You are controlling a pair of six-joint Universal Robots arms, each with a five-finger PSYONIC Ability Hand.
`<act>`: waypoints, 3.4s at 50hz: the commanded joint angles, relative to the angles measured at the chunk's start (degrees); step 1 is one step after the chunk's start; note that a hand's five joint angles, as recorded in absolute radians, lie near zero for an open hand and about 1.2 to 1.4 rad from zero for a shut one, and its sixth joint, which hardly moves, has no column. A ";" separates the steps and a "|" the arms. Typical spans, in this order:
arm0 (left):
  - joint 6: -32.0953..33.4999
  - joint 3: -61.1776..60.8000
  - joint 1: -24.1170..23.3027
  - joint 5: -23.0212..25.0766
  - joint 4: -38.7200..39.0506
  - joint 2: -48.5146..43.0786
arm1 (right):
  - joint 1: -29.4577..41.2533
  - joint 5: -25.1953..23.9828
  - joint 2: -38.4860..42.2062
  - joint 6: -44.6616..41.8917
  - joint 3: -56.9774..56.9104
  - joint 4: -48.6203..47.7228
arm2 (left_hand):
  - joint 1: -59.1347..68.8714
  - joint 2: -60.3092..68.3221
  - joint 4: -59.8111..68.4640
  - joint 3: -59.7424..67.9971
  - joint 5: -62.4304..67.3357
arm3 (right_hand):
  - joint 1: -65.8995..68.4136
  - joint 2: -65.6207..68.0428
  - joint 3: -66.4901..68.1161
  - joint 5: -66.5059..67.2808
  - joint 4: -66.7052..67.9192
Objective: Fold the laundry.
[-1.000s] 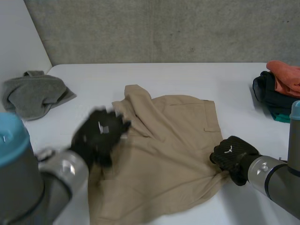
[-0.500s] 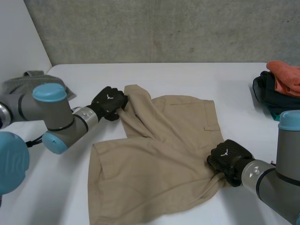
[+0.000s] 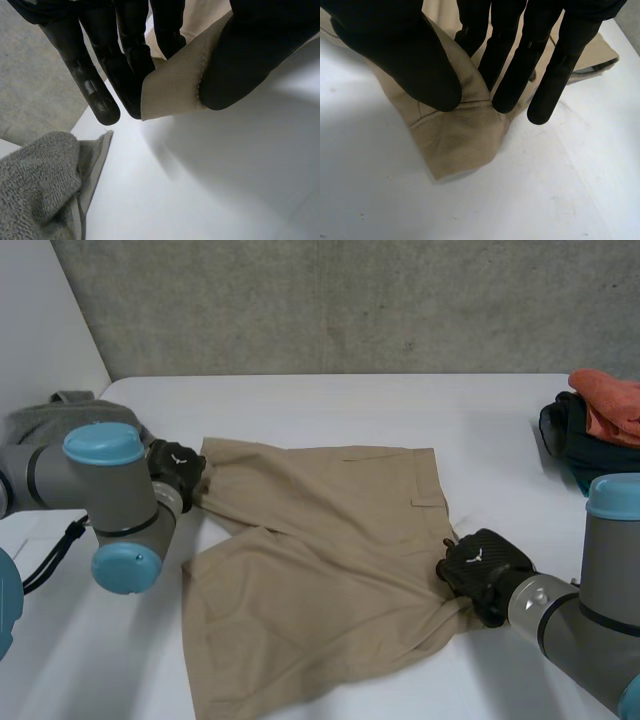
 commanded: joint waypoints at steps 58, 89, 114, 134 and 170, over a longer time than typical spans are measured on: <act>-27.37 -35.44 -18.83 3.71 -25.75 48.93 | 0.02 1.55 -7.01 -0.40 -2.42 7.58 | 13.58 12.62 12.39 12.71 13.91 | 14.86 12.90 11.52 12.40 11.24; -6.11 -8.21 -11.89 4.86 2.18 16.89 | 1.07 6.99 6.51 0.99 -20.77 -5.30 | 13.58 12.62 12.39 12.71 13.91 | 14.86 12.90 11.52 12.40 11.24; -5.04 0.90 -11.18 5.47 12.04 8.58 | 3.98 10.96 8.93 6.74 -25.37 -13.19 | -56.42 -57.38 -57.61 -57.29 -56.09 | -55.14 -57.10 -58.48 -57.60 -58.76; -14.54 -18.39 -12.15 5.91 12.65 22.67 | -4.37 -2.14 9.50 20.50 -11.55 -9.26 | -56.42 -57.38 -57.61 -57.29 -56.09 | -37.23 -39.18 -40.57 -39.69 -40.85; -14.89 -24.01 -12.32 5.65 12.65 28.64 | 10.81 -0.28 4.58 -16.59 -14.36 -26.74 | -56.42 -57.38 -57.61 -57.29 -56.09 | 14.86 12.90 11.52 12.40 11.24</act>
